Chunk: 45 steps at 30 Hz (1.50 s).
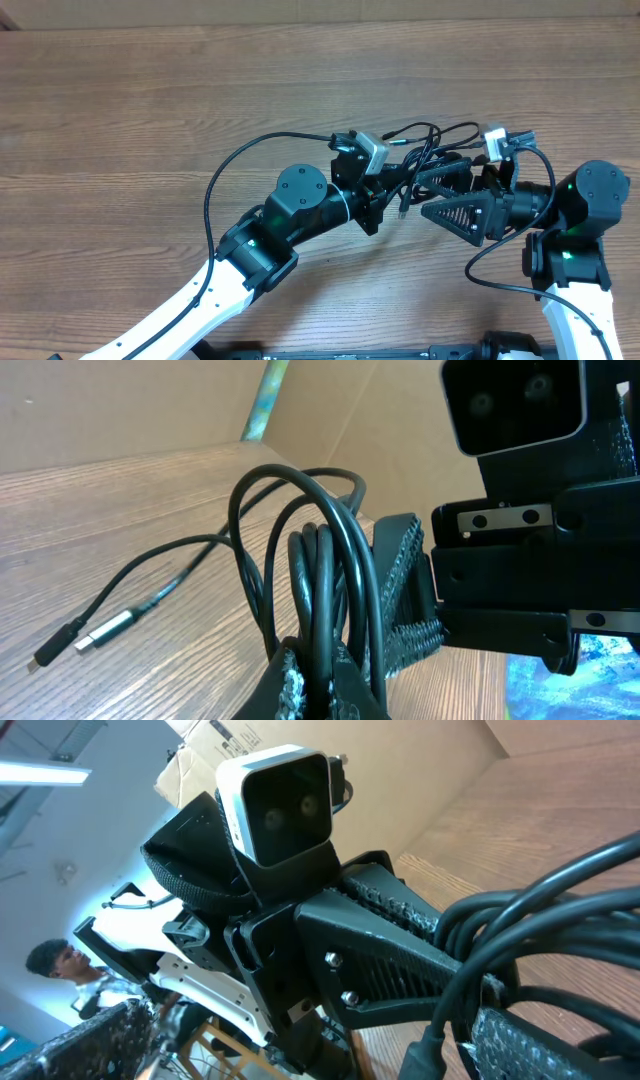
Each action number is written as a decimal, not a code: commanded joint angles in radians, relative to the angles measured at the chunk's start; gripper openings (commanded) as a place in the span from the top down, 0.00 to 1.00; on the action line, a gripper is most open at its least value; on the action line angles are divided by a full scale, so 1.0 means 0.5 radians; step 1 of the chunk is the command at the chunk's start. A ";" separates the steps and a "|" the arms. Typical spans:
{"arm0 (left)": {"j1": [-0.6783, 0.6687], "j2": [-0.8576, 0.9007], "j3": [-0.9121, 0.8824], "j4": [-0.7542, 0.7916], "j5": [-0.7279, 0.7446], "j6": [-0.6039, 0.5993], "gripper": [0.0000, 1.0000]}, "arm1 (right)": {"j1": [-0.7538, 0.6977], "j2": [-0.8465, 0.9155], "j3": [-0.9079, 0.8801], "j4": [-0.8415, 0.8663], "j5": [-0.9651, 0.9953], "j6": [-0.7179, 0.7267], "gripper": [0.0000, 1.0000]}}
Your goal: Untangle cables
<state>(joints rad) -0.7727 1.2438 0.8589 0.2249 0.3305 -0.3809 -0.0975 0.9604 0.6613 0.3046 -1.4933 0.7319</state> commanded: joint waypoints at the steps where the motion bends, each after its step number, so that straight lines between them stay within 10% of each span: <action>1: -0.016 -0.014 0.020 0.014 0.134 -0.031 0.96 | 0.005 -0.016 0.028 0.132 -0.016 0.058 0.00; 19: -0.171 -0.001 0.020 -0.159 0.233 0.137 0.96 | 0.005 -0.008 0.029 0.723 0.321 0.594 0.00; 30: -0.166 -0.014 0.020 -0.190 0.380 0.306 0.96 | -0.103 -0.008 0.029 0.571 0.613 0.593 0.00; 45: 0.031 -0.224 0.020 -0.117 0.272 0.237 0.96 | -0.700 0.004 0.028 0.161 0.075 0.575 0.00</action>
<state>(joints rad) -0.7612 1.1694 0.8589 0.1436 0.4980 -0.2356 -0.4229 0.9604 0.6628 0.4217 -1.4376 1.0229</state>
